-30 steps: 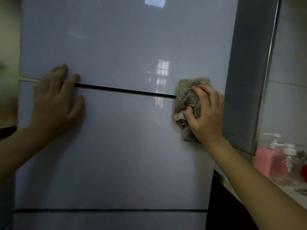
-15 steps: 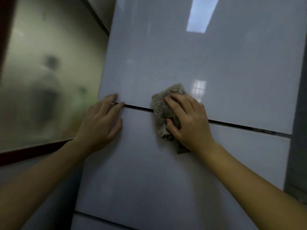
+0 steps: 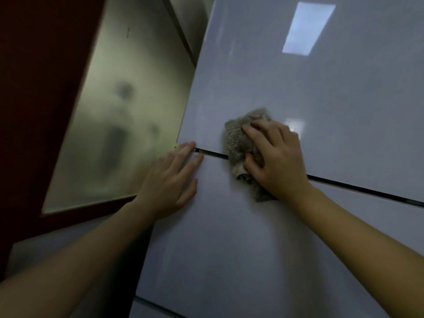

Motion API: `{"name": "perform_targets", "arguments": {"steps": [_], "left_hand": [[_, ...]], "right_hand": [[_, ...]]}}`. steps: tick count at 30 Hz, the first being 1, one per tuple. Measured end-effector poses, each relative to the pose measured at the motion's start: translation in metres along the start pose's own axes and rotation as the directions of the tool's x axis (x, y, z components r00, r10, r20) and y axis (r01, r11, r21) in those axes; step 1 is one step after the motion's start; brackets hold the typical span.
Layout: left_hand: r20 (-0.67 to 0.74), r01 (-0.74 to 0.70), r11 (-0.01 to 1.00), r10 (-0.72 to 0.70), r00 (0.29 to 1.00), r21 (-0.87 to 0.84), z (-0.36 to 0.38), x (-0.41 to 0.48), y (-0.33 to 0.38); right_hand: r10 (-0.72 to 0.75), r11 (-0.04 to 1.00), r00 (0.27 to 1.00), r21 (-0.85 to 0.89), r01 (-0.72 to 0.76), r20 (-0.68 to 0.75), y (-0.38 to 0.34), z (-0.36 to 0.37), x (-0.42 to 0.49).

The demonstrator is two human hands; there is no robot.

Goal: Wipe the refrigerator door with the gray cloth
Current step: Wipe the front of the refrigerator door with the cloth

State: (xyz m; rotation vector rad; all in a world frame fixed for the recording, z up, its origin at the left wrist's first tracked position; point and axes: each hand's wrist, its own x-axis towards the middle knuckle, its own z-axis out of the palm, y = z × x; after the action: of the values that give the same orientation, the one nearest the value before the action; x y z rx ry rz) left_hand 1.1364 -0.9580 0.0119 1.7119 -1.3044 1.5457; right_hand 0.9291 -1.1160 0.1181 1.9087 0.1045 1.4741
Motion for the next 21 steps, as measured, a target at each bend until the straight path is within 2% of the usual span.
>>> {"name": "perform_targets", "arguments": {"steps": [4,6,10,15,16,18,20,21], "left_hand": [[-0.021,0.002,0.999,-0.003,1.0,-0.041,0.004,-0.002,0.001],[-0.029,0.005,0.998,-0.006,1.0,-0.057,0.005,-0.003,0.001],[-0.038,0.021,0.998,-0.023,0.999,-0.054,0.006,-0.005,0.002],[-0.044,0.03,0.997,-0.033,0.998,-0.07,0.006,-0.004,0.004],[-0.047,0.031,0.997,-0.035,0.998,-0.072,0.007,-0.004,0.004],[-0.055,0.032,0.997,-0.036,0.998,-0.07,0.007,-0.005,0.005],[-0.065,0.033,0.996,-0.038,0.997,-0.08,0.007,-0.007,0.005],[-0.07,0.034,0.995,-0.041,0.997,-0.089,0.006,-0.008,0.005]], "right_hand": [[-0.31,0.951,0.942,0.024,0.309,0.127,-0.004,0.0,-0.003],[-0.331,0.943,0.934,0.008,0.333,0.136,0.006,-0.002,0.008],[-0.141,0.989,0.99,-0.036,0.142,0.03,0.031,-0.007,0.042],[0.104,0.994,0.994,-0.041,-0.105,-0.023,0.034,-0.008,0.063],[0.084,0.996,0.996,-0.035,-0.084,-0.006,0.026,-0.006,0.058],[-0.099,0.995,0.992,-0.005,0.099,0.072,0.012,-0.001,0.04],[-0.306,0.951,0.939,0.018,0.307,0.157,0.007,-0.001,0.026],[-0.345,0.937,0.922,0.018,0.348,0.176,0.008,-0.002,0.024]]}}
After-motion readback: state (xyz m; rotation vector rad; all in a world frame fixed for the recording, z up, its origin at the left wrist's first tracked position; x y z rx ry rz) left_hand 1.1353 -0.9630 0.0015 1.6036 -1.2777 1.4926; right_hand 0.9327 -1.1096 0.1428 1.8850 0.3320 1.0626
